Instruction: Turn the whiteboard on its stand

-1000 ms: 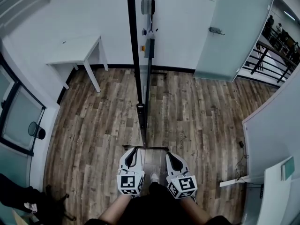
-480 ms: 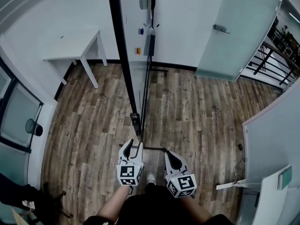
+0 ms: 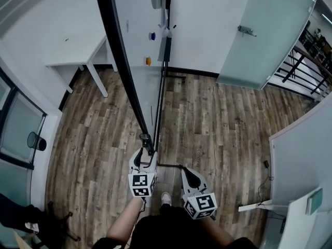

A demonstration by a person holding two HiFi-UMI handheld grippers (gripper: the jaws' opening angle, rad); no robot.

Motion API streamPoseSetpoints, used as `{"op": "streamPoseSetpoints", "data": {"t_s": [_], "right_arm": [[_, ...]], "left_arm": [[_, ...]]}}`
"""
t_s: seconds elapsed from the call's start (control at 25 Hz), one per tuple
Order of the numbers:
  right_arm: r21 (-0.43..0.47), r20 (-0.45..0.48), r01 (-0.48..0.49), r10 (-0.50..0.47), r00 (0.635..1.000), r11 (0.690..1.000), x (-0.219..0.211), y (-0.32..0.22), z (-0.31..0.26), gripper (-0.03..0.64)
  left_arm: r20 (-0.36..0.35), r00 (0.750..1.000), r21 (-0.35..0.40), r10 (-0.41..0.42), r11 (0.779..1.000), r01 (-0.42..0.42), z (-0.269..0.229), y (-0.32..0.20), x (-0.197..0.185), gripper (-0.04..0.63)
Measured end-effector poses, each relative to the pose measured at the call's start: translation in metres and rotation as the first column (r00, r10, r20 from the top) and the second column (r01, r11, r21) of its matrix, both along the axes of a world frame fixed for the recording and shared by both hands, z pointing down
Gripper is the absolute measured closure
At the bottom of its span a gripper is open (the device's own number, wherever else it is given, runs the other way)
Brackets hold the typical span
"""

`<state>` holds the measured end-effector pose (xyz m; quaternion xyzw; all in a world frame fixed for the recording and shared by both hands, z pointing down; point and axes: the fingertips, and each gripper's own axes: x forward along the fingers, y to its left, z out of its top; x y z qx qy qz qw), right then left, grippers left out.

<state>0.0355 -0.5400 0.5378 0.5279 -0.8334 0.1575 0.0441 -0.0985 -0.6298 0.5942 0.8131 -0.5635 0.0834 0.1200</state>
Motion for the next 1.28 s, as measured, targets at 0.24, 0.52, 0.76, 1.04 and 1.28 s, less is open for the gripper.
{"op": "streamPoseSetpoints", "data": {"t_s": [0.24, 0.52, 0.76, 1.04, 1.28], "right_arm": [[-0.017, 0.002, -0.006, 0.006, 1.0, 1.0, 0.005, -0.011, 0.005, 0.603], [-0.027, 0.001, -0.016, 0.016, 1.0, 1.0, 0.012, -0.02, 0.01, 0.603], [-0.033, -0.001, -0.021, 0.021, 1.0, 0.999, 0.015, -0.021, 0.013, 0.603], [-0.038, -0.01, -0.027, 0.026, 1.0, 0.999, 0.013, -0.018, 0.015, 0.602], [-0.04, -0.027, -0.063, 0.062, 0.998, 0.997, 0.021, -0.024, 0.016, 0.603]], "left_arm": [[0.0, 1.0, -0.018, -0.01, 1.0, 0.01, 0.009, -0.026, 0.0, 0.364], [-0.008, 1.0, -0.031, -0.015, 0.999, 0.015, 0.015, -0.047, 0.006, 0.362], [-0.002, 0.999, -0.033, -0.036, 0.999, 0.036, 0.021, -0.058, 0.004, 0.367], [0.019, 0.999, 0.01, -0.042, 0.999, 0.042, 0.02, -0.056, 0.006, 0.4], [0.017, 1.0, 0.018, -0.02, 1.0, 0.02, 0.017, -0.053, 0.009, 0.4]]}}
